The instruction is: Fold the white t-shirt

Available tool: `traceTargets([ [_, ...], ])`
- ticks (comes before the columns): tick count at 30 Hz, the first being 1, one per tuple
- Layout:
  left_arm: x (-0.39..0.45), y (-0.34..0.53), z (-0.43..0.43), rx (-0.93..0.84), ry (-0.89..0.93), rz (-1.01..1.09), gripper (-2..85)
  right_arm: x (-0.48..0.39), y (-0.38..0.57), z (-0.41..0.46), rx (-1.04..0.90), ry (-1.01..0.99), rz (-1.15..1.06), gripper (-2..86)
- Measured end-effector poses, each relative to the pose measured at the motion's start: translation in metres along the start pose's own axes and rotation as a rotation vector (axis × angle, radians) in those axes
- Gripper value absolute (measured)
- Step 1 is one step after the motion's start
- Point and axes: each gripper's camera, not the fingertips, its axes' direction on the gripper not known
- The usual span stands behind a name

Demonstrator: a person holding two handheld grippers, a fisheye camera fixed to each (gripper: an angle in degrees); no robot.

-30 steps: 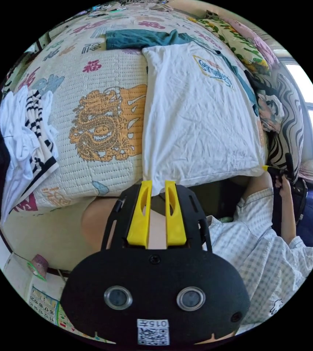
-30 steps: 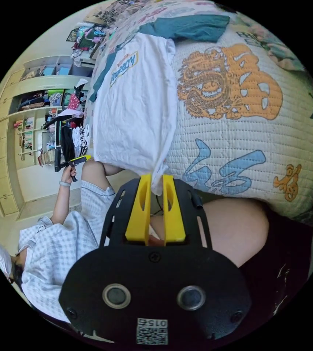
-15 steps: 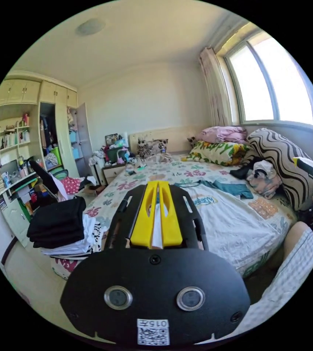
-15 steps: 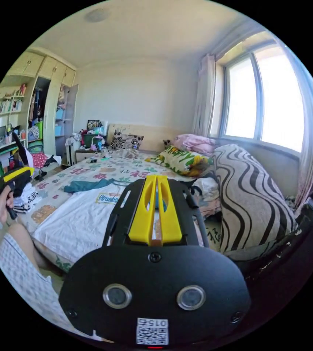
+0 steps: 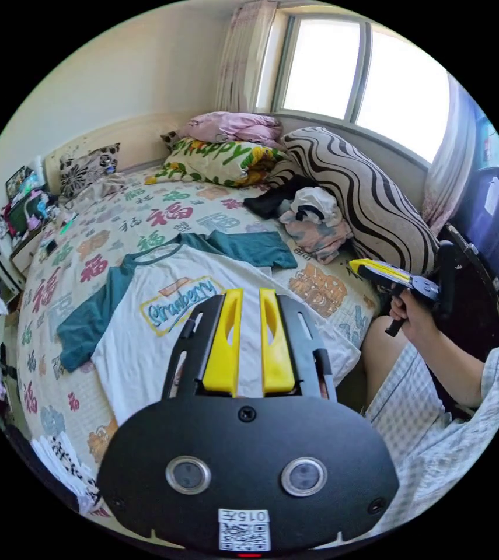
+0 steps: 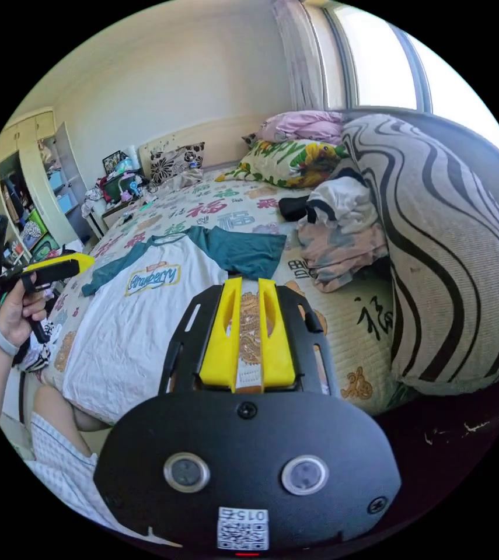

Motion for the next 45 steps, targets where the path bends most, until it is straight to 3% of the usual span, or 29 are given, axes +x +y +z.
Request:
traceTargets([
  [5, 0.043, -0.119, 0.119, -0.077, 0.039, 0.172, 6.4, 0.05, -0.022, 0.072, -0.127, -0.112, 0.134, 5.9],
  [11, 0.086, -0.224, 0.285, -0.241, 0.065, 0.197, 7.2, 0.081, -0.045, 0.149, -0.217, -0.156, 0.231, 7.6],
  [17, 0.105, -0.266, 0.41, -0.38, 0.019, 0.193, 7.8, 0.089, -0.055, 0.208, -0.312, -0.172, 0.288, 7.0],
  [22, 0.098, -0.268, 0.458, -0.442, -0.029, 0.236, 5.5, 0.078, -0.065, 0.223, -0.293, -0.207, 0.193, -0.2],
  [27, 0.051, -0.276, 0.438, -0.346, 0.089, 0.151, 0.7, 0.064, -0.08, 0.234, -0.299, -0.182, 0.102, -0.9],
  [34, -0.095, -0.283, 0.304, -0.009, 0.247, -0.016, -0.1, 0.043, -0.124, 0.208, -0.14, -0.213, 0.072, -1.0],
  [41, -0.272, -0.151, 0.177, 0.162, 0.247, -0.305, -0.4, -0.07, -0.15, 0.199, -0.167, -0.392, -0.261, -1.0],
  [45, -0.333, -0.072, 0.166, 0.089, 0.216, -0.456, -0.4, -0.144, -0.127, 0.23, -0.298, -0.387, -0.412, -0.9],
])
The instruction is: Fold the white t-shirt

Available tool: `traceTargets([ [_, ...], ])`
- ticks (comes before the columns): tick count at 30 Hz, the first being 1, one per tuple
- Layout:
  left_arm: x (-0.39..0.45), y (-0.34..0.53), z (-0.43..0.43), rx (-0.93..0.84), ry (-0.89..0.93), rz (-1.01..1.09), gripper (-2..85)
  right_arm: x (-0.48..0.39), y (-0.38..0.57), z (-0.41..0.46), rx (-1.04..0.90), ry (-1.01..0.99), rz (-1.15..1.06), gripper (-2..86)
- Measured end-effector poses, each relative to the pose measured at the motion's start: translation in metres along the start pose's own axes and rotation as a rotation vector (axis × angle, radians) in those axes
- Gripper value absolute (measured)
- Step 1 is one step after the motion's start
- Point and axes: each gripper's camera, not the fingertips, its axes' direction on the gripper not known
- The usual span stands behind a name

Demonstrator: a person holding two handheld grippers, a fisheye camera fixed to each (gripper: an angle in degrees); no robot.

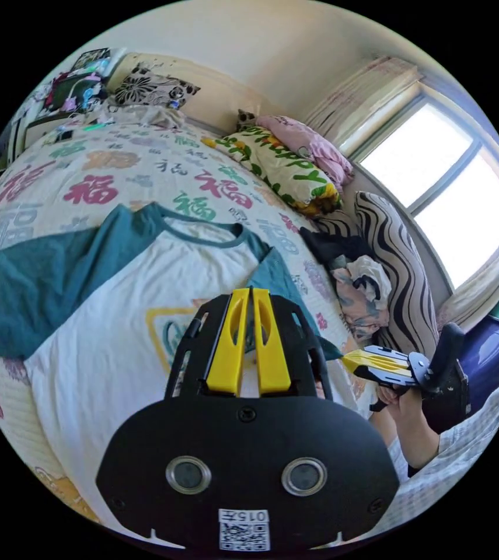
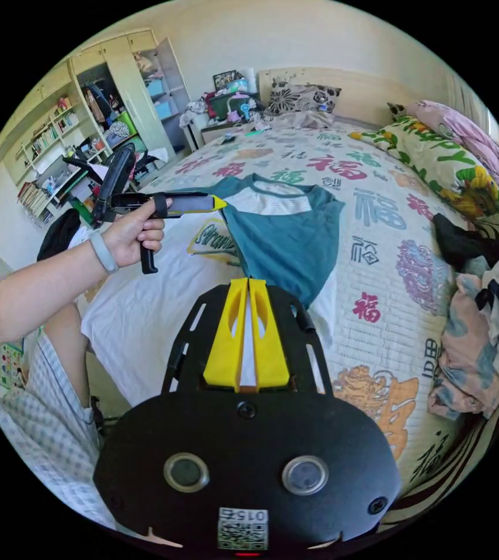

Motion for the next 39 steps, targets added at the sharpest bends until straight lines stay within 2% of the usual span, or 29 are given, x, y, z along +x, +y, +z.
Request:
traceTargets([
  [4, -0.065, 0.028, -0.021, -0.09, -0.091, -0.15, -0.3, -0.028, -0.009, 0.05, -0.162, -0.038, -0.036, -0.6],
  [7, -0.078, 0.028, -0.06, -0.006, -0.107, -0.161, 0.0, -0.033, -0.013, 0.05, -0.169, -0.05, -0.031, -0.4],
  [10, -0.063, 0.009, -0.082, 0.01, -0.093, -0.034, 0.2, -0.026, -0.023, 0.038, -0.059, -0.033, 0.004, -0.3],
  [13, -0.049, -0.012, -0.07, -0.078, -0.036, 0.088, 0.2, -0.024, -0.044, 0.048, 0.012, 0.008, -0.003, -0.4],
  [17, -0.071, -0.025, -0.058, -0.17, -0.107, 0.033, -0.3, -0.036, -0.069, 0.094, -0.136, -0.039, -0.043, -0.5],
  [19, -0.088, -0.027, -0.065, -0.201, -0.146, -0.015, -0.5, -0.051, -0.072, 0.124, -0.276, -0.011, -0.102, -0.6],
  [24, -0.131, -0.027, -0.116, -0.158, -0.09, -0.078, -0.2, -0.068, -0.075, 0.128, -0.29, 0.053, -0.132, -0.9],
  [27, -0.161, -0.021, -0.181, -0.033, -0.067, -0.16, 1.6, -0.068, -0.088, 0.122, -0.285, 0.024, -0.088, -0.7],
  [28, -0.176, -0.014, -0.216, 0.059, -0.089, -0.203, 3.7, -0.069, -0.097, 0.118, -0.261, 0.016, -0.08, -0.5],
  [32, -0.254, 0.016, -0.334, 0.314, -0.32, -0.468, 7.9, -0.079, -0.141, 0.114, -0.209, -0.041, -0.104, 0.0],
  [35, -0.319, 0.029, -0.381, 0.376, -0.275, -0.641, 9.3, -0.103, -0.197, 0.129, -0.179, -0.087, -0.157, 0.6],
  [39, -0.367, 0.02, -0.396, 0.397, -0.22, -0.699, 8.8, -0.164, -0.291, 0.17, -0.139, -0.137, -0.286, 1.9],
])
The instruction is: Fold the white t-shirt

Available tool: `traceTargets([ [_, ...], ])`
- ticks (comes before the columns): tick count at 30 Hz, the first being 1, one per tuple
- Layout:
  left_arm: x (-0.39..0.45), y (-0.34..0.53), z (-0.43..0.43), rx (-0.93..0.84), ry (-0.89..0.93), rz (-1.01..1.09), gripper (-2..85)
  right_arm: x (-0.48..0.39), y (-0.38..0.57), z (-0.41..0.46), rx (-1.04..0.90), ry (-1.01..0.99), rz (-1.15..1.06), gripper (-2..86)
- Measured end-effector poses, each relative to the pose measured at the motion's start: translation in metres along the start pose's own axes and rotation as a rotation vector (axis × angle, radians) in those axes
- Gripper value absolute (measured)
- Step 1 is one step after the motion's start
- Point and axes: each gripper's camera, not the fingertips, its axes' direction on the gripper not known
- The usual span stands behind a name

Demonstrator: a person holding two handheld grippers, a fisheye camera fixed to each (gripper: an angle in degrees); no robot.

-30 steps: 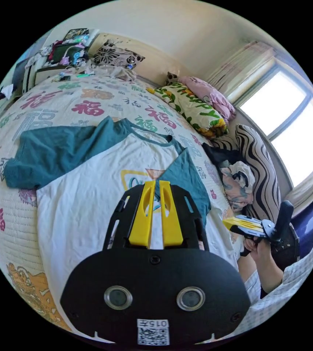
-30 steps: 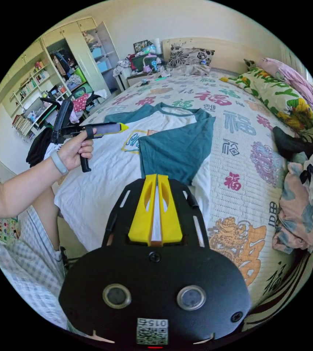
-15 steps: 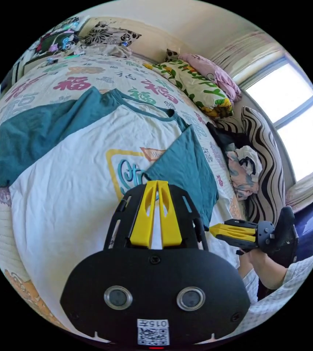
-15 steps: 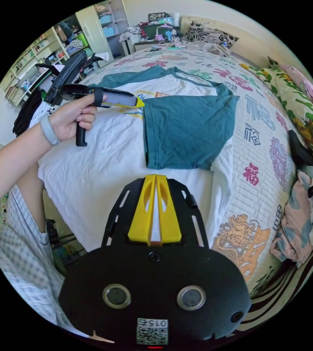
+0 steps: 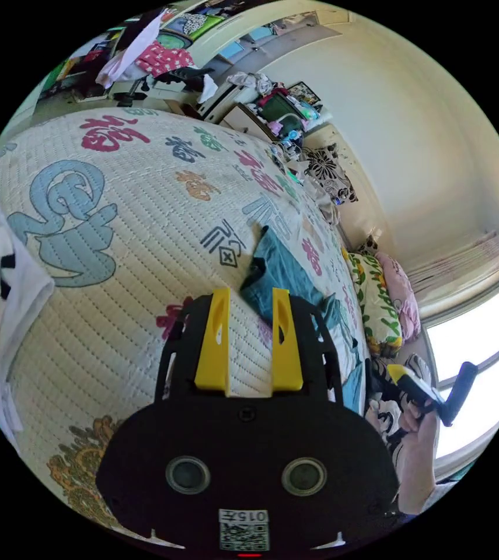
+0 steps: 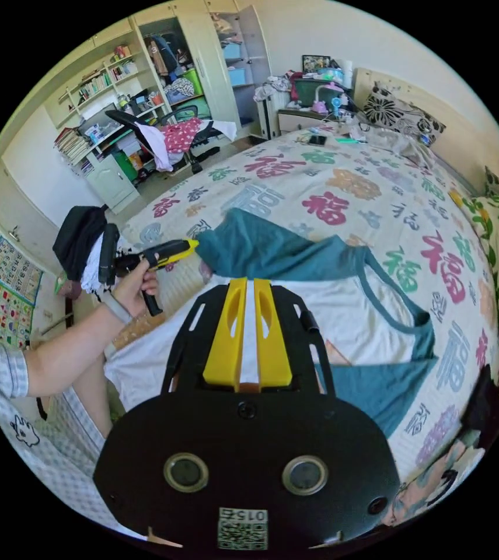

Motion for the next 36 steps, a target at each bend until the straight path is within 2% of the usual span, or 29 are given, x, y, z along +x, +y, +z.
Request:
traceTargets([
  [3, -0.003, -0.019, 0.006, -0.006, -0.044, 0.029, 2.9, -0.017, -0.081, 0.037, -0.027, -0.037, -0.019, 3.7],
  [6, -0.013, -0.024, -0.004, -0.054, 0.026, 0.02, 0.2, -0.028, -0.148, 0.08, -0.07, -0.077, -0.002, 6.4],
  [11, -0.038, -0.015, -0.032, -0.01, 0.153, -0.079, -0.7, -0.048, -0.225, 0.161, -0.269, 0.036, -0.007, 8.1],
  [13, -0.04, -0.016, -0.038, -0.01, 0.168, -0.075, -0.8, -0.054, -0.246, 0.191, -0.347, 0.138, -0.004, 8.3],
  [17, -0.038, -0.016, -0.052, 0.003, 0.186, -0.065, -0.9, -0.054, -0.26, 0.213, -0.401, 0.172, 0.049, 6.9],
  [19, -0.037, -0.017, -0.057, 0.007, 0.193, -0.075, -0.9, -0.052, -0.264, 0.211, -0.395, 0.173, 0.033, 2.0],
  [21, -0.031, -0.017, -0.064, 0.013, 0.199, -0.064, -0.9, -0.045, -0.266, 0.2, -0.369, 0.164, 0.051, 1.1],
  [27, 0.042, -0.007, -0.098, 0.024, 0.233, 0.197, -0.9, 0.009, -0.245, 0.104, -0.124, -0.084, 0.165, 0.3],
  [31, 0.118, 0.035, -0.108, -0.033, 0.295, 0.419, -0.9, 0.069, -0.186, 0.017, 0.059, -0.234, 0.244, 0.2],
  [36, 0.173, 0.114, -0.071, -0.212, 0.231, 0.582, -0.8, 0.126, -0.08, -0.018, 0.052, -0.188, 0.389, 0.6],
])
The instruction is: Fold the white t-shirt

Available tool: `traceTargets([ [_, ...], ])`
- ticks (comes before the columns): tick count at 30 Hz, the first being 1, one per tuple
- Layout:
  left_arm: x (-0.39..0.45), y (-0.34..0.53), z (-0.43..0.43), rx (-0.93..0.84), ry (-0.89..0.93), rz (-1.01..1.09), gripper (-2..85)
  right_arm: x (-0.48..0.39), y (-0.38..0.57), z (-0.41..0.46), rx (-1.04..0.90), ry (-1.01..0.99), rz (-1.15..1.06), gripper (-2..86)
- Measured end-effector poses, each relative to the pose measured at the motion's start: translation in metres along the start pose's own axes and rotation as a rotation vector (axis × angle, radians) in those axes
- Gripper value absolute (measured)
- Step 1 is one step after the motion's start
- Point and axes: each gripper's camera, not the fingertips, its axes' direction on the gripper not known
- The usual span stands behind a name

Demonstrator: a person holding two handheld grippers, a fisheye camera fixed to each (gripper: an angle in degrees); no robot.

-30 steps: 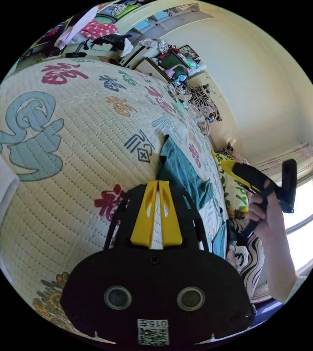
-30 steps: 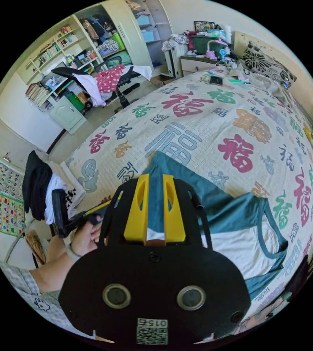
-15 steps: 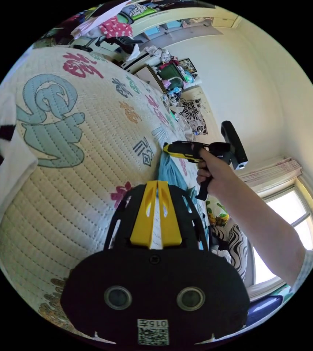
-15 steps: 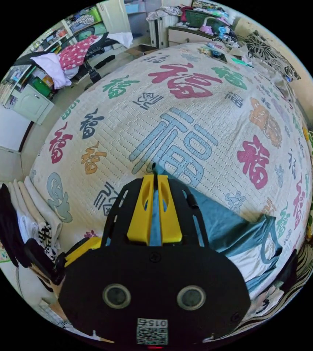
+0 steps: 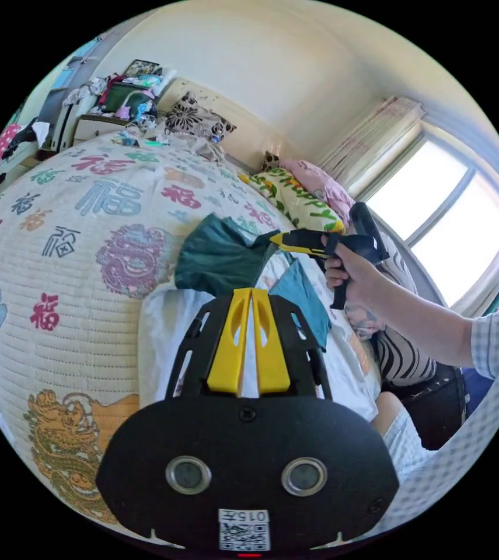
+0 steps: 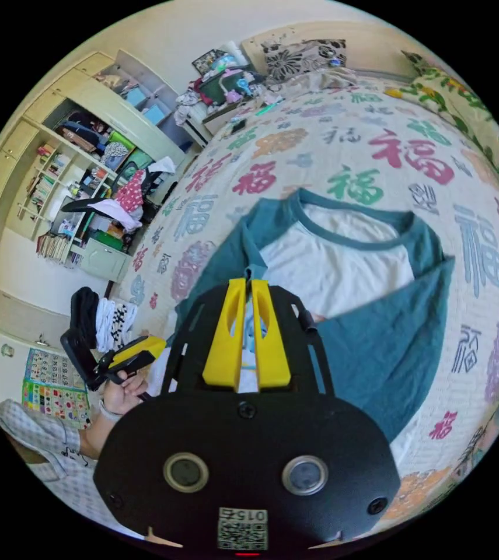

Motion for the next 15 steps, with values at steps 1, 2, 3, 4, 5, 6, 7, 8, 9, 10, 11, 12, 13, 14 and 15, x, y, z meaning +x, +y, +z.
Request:
traceTargets([
  [1, 0.011, 0.009, 0.019, -0.066, 0.003, 0.01, -0.8, 0.02, 0.019, -0.002, -0.028, 0.025, 0.046, 0.8],
  [2, 0.02, 0.018, 0.038, -0.139, -0.007, 0.017, -0.7, 0.03, 0.028, -0.004, -0.038, 0.036, 0.074, 1.0],
  [3, 0.025, 0.021, 0.045, -0.175, -0.008, 0.025, -0.7, 0.048, 0.044, -0.008, -0.045, 0.058, 0.121, 1.4],
  [4, 0.034, 0.026, 0.055, -0.224, -0.006, 0.039, -0.6, 0.062, 0.056, -0.015, -0.048, 0.083, 0.165, 2.1],
  [5, 0.045, 0.028, 0.056, -0.213, -0.015, 0.058, -0.6, 0.067, 0.061, -0.019, -0.04, 0.091, 0.178, 2.5],
  [6, 0.05, 0.027, 0.055, -0.199, -0.022, 0.07, -0.6, 0.073, 0.068, -0.031, -0.004, 0.099, 0.177, 2.8],
  [7, 0.061, 0.023, 0.054, -0.175, -0.041, 0.096, -0.6, 0.074, 0.07, -0.042, 0.038, 0.112, 0.164, 2.6],
  [8, 0.07, 0.017, 0.054, -0.157, -0.058, 0.121, -0.6, 0.074, 0.07, -0.047, 0.056, 0.111, 0.152, 2.3],
  [9, 0.073, 0.014, 0.056, -0.15, -0.064, 0.129, -0.6, 0.071, 0.067, -0.053, 0.081, 0.084, 0.108, 1.5],
  [10, 0.078, 0.008, 0.063, -0.15, -0.071, 0.136, -0.6, 0.065, 0.062, -0.055, 0.091, 0.055, 0.058, 0.8],
  [11, 0.08, 0.003, 0.075, -0.176, -0.08, 0.14, -0.6, 0.062, 0.059, -0.054, 0.09, 0.042, 0.032, 0.5],
  [12, 0.08, 0.001, 0.082, -0.192, -0.088, 0.143, -0.6, 0.055, 0.052, -0.049, 0.076, 0.016, -0.016, 0.0],
  [13, 0.079, 0.001, 0.098, -0.237, -0.117, 0.148, -0.7, 0.05, 0.047, -0.04, 0.05, -0.013, -0.038, -0.3],
  [14, 0.079, 0.002, 0.115, -0.311, -0.149, 0.165, -0.6, 0.049, 0.045, -0.035, 0.027, -0.022, -0.045, -0.4],
  [15, 0.079, 0.003, 0.123, -0.354, -0.169, 0.185, -0.5, 0.05, 0.041, -0.02, -0.053, -0.003, -0.043, -0.6],
])
